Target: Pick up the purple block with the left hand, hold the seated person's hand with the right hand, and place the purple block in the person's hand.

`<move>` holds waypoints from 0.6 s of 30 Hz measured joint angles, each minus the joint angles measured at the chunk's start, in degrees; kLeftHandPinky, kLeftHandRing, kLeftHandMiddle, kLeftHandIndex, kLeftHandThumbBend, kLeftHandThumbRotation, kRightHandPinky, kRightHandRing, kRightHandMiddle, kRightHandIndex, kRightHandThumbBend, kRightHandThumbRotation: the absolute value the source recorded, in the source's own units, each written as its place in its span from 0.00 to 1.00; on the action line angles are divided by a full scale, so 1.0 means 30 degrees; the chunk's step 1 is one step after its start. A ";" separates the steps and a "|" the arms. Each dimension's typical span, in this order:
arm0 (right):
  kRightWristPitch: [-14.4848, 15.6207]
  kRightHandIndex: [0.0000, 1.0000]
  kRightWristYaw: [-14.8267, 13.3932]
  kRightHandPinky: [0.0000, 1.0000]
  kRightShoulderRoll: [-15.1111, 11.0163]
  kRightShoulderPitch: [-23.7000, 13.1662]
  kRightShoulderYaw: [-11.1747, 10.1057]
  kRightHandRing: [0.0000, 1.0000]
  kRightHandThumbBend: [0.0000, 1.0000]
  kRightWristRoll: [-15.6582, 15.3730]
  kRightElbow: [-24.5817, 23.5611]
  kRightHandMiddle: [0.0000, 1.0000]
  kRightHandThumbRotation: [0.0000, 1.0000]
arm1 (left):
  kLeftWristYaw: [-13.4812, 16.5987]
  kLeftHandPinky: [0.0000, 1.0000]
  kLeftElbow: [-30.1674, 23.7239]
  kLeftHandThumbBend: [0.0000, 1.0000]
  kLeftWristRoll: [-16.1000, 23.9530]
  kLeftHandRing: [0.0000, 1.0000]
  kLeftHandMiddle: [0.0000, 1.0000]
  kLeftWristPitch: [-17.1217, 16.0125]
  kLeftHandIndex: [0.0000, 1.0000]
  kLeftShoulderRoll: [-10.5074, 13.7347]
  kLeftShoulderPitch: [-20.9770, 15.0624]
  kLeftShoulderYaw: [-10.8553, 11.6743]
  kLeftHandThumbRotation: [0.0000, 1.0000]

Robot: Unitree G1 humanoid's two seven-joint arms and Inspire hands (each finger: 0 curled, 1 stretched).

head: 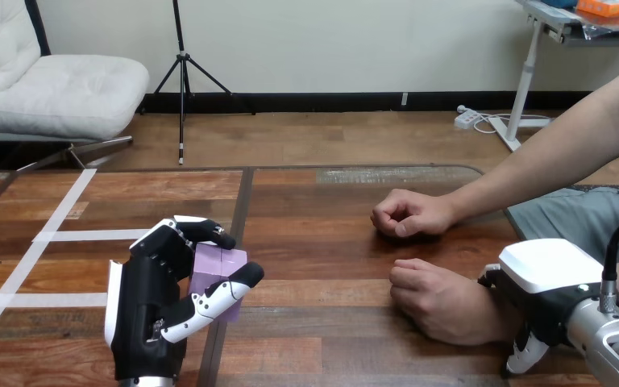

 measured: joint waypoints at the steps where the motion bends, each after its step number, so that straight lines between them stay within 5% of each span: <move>1: 0.0043 0.81 0.0000 0.87 0.0000 0.0003 0.0022 0.84 0.82 -0.0017 0.0013 0.82 0.12 | 0.0004 0.34 -0.0001 0.87 0.0002 0.40 0.46 0.0002 0.46 0.0000 0.0004 0.0013 0.05; 18: 0.1201 0.82 0.0045 0.87 0.0002 0.0003 0.0126 0.84 0.80 -0.0264 0.0005 0.83 0.12 | 0.0029 0.34 -0.0003 0.86 0.0029 0.40 0.46 0.0009 0.46 -0.0003 0.0166 0.0033 0.05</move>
